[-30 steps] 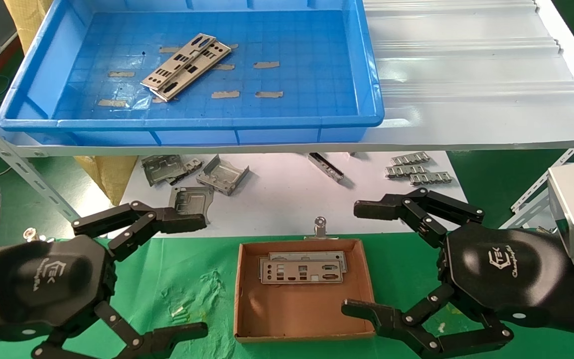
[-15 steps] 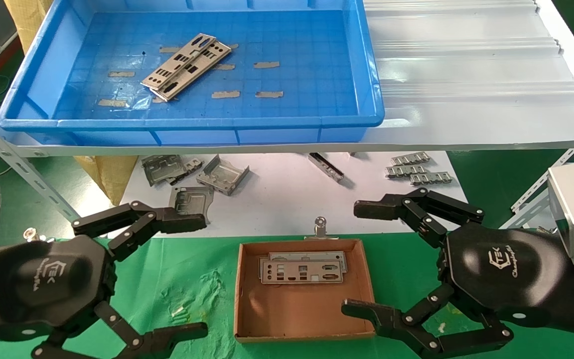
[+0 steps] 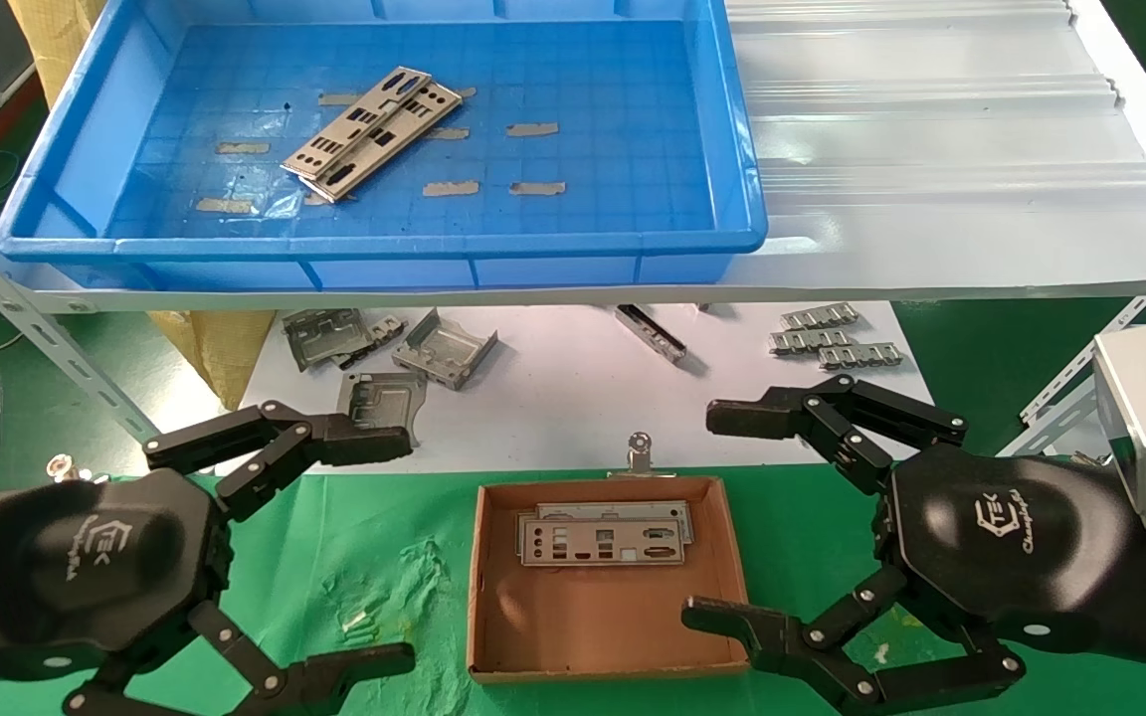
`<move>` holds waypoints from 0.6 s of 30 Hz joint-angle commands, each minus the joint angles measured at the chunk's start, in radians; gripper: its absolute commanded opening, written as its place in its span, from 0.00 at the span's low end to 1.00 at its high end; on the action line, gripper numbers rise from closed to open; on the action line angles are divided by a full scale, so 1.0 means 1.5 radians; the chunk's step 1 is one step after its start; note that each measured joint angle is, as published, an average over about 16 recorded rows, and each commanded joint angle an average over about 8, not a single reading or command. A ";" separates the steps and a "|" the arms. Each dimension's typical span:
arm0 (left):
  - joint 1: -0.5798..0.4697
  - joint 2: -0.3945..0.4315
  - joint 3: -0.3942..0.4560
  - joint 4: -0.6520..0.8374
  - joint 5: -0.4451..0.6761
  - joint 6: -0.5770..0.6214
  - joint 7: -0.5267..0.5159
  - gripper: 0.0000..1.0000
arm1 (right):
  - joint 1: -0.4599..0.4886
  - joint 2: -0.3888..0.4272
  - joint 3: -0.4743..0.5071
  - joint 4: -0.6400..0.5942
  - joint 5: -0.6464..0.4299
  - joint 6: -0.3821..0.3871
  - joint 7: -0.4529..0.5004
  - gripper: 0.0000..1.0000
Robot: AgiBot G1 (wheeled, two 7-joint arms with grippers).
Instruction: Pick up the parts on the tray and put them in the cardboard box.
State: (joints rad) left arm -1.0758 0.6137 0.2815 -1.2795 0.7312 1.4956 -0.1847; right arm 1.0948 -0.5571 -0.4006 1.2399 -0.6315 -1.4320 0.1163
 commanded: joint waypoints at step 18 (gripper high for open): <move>0.000 0.000 0.000 0.000 0.000 0.000 0.000 1.00 | 0.000 0.000 0.000 0.000 0.000 0.000 0.000 1.00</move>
State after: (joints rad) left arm -1.0758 0.6137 0.2815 -1.2795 0.7312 1.4956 -0.1847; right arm 1.0948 -0.5571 -0.4006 1.2399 -0.6315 -1.4320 0.1163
